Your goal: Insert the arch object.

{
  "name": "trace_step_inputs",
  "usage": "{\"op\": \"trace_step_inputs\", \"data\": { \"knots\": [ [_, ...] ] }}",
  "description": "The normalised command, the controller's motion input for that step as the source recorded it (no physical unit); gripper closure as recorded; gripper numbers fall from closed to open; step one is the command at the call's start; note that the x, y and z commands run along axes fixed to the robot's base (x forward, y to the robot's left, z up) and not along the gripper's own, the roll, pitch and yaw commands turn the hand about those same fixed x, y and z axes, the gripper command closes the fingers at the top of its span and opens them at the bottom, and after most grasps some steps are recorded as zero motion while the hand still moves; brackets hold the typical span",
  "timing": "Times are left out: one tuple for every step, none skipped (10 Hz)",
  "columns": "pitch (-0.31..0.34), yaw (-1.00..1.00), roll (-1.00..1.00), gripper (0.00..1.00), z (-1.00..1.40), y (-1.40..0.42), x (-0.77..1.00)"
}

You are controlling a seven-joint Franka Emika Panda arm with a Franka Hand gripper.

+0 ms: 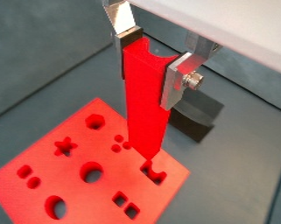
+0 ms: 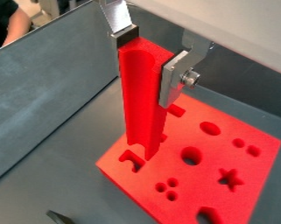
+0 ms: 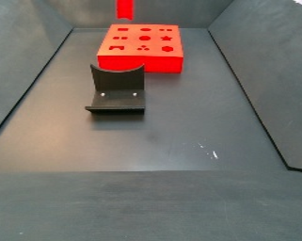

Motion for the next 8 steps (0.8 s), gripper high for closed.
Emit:
{"op": "trace_step_inputs", "data": {
  "knots": [
    [-0.146,-0.13,0.04,1.00,-0.28,0.05,0.79],
    [0.000,0.00,0.13,1.00,-0.01,0.00,0.45],
    [0.000,0.00,0.01,1.00,0.00,-0.01,0.00],
    [0.000,0.00,0.03,1.00,-0.01,0.00,0.00],
    [0.069,0.00,0.05,1.00,-0.23,0.00,0.37],
    [0.150,-0.02,0.00,1.00,-0.22,0.00,0.71],
    [0.259,-0.14,0.07,1.00,0.00,0.00,0.72],
    [0.299,-0.20,0.04,1.00,0.02,0.05,0.60]
  ]
}}
